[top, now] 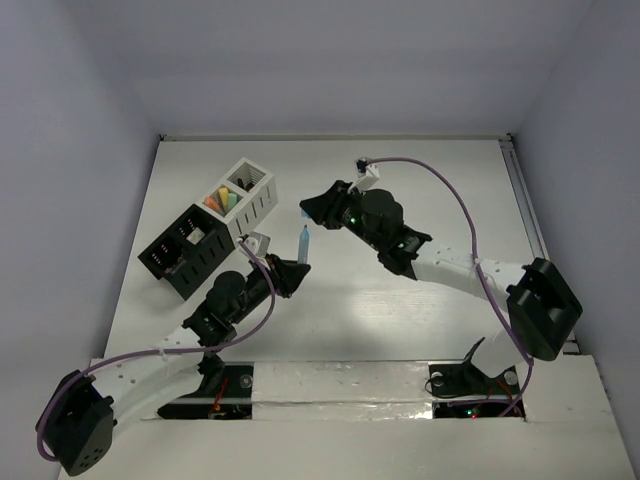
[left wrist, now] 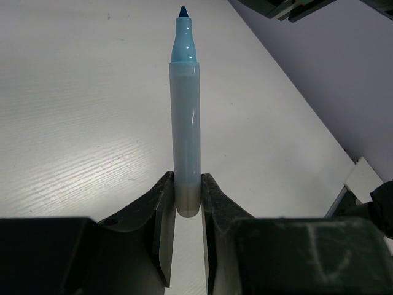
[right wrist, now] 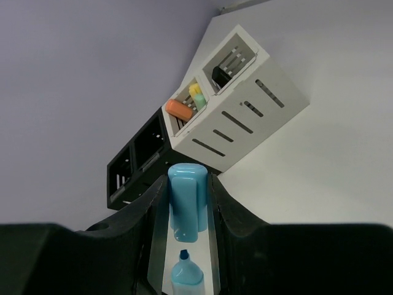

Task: Sort the stationery into containers
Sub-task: Close the pen cap on the pen.

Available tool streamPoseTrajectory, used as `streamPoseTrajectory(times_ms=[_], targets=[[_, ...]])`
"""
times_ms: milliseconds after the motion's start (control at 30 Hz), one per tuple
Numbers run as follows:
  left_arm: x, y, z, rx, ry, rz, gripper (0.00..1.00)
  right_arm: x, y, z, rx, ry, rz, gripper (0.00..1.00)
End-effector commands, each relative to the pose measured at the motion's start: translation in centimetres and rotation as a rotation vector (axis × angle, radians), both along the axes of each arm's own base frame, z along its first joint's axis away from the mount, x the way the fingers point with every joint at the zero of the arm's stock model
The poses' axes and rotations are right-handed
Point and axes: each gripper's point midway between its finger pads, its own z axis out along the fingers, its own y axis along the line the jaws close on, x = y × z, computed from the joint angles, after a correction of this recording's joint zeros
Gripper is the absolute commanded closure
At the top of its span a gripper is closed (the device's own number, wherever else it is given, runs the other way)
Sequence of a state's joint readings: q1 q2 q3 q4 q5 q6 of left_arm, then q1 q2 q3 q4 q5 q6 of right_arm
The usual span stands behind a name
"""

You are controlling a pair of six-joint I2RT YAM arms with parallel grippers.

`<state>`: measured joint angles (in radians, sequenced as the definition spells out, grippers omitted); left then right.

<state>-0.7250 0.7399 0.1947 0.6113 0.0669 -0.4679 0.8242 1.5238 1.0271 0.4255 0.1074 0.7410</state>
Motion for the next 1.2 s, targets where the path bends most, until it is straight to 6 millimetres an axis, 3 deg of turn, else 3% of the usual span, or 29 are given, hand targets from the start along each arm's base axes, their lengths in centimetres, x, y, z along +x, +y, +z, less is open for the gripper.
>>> streamPoseTrajectory(times_ms=[0,700,1167], targets=[[0.7,-0.1,2.6,-0.032,-0.076,0.018,1.0,-1.0,0.7,2.7,0.066,-0.056,0.025,1.0],[1.2,1.1,3.3,-0.035,-0.092,0.089,1.0,-2.5,2.3,0.6,0.025,-0.026,0.066,1.0],[1.5,1.6,5.1,-0.069,-0.118,0.125,1.0,-3.7,2.9,-0.4,0.0,-0.038,0.036,1.0]])
